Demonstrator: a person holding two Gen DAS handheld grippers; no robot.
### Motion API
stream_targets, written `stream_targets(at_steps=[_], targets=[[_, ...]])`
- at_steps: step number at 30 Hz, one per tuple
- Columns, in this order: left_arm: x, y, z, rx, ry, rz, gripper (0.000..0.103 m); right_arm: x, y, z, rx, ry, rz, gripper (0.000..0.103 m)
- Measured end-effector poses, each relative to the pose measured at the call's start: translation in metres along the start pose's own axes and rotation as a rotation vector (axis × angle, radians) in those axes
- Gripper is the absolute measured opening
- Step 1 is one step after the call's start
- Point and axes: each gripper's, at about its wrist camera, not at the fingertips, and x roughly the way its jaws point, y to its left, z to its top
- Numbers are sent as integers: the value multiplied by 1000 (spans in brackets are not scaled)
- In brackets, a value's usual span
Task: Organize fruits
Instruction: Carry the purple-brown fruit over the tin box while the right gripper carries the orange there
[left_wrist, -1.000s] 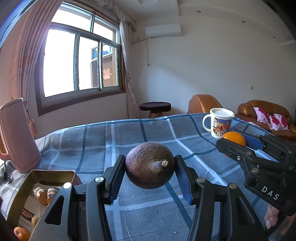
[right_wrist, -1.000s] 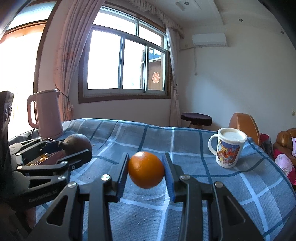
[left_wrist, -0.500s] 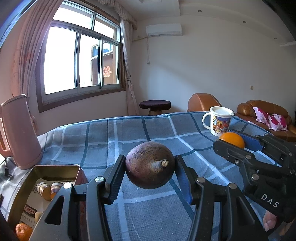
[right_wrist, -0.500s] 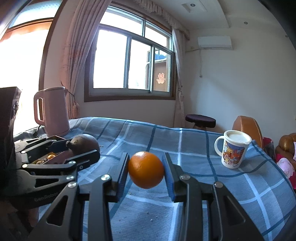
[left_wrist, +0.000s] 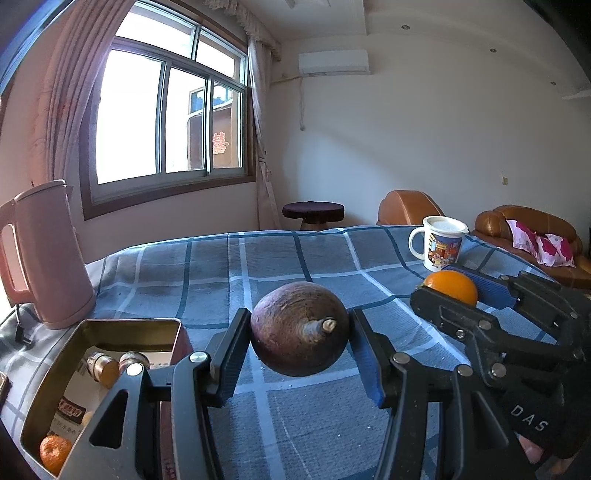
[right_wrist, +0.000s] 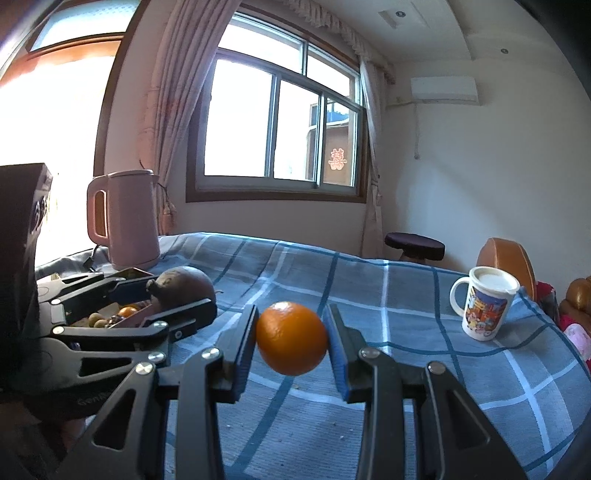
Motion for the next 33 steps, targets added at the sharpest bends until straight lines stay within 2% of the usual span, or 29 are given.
stream_targets(at_steps=[33], targets=[[-47, 57, -7, -71, -27, 78, 55, 5, 51, 15, -48, -14, 103, 39]])
